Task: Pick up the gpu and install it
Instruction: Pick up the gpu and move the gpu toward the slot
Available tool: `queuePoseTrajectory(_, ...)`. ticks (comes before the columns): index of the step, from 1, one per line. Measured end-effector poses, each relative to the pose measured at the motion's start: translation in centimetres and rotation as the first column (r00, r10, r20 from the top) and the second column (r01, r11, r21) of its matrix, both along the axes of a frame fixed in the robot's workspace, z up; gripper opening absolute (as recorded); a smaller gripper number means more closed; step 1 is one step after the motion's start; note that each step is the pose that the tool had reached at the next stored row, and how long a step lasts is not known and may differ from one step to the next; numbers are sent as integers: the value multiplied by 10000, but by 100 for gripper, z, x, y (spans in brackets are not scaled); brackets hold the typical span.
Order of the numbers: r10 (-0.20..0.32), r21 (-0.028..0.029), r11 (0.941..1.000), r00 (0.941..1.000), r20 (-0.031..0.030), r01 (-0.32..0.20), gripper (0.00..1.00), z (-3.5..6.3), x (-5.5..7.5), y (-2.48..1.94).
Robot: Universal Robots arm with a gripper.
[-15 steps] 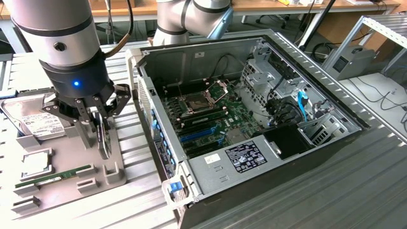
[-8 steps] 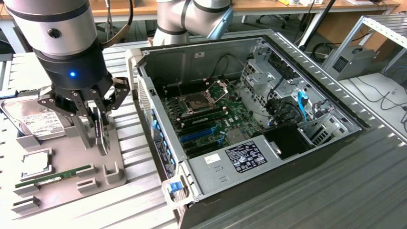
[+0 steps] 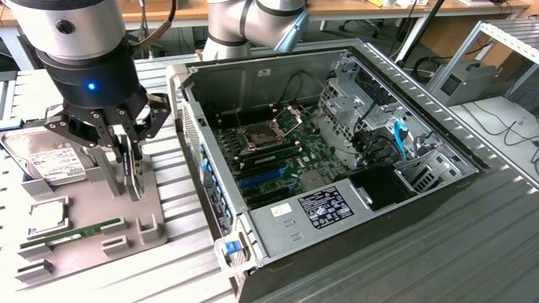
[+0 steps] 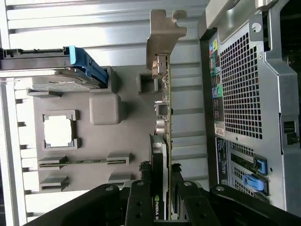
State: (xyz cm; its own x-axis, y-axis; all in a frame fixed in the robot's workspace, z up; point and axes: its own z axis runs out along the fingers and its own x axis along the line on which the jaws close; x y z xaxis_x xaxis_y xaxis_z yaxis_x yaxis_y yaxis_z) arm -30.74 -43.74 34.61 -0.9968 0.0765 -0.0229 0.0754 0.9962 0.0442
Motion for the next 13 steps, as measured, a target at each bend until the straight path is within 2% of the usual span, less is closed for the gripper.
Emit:
queuePoseTrajectory(1,0,-2,10000,10000,0,0,27,150,0,0)
queuePoseTrajectory(3,0,-14,10000,10000,0,0,27,269,0,0)
queuePoseTrajectory(5,0,-13,10000,10000,0,0,27,536,0,0)
queuePoseTrajectory(6,0,-14,10000,10000,0,0,27,714,0,0)
queuePoseTrajectory(7,0,-13,10000,10000,0,0,27,845,0,0)
queuePoseTrajectory(8,0,-13,10000,10000,1,0,27,898,0,0)
queuePoseTrajectory(13,0,-8,10000,10000,1,0,27,967,0,0)
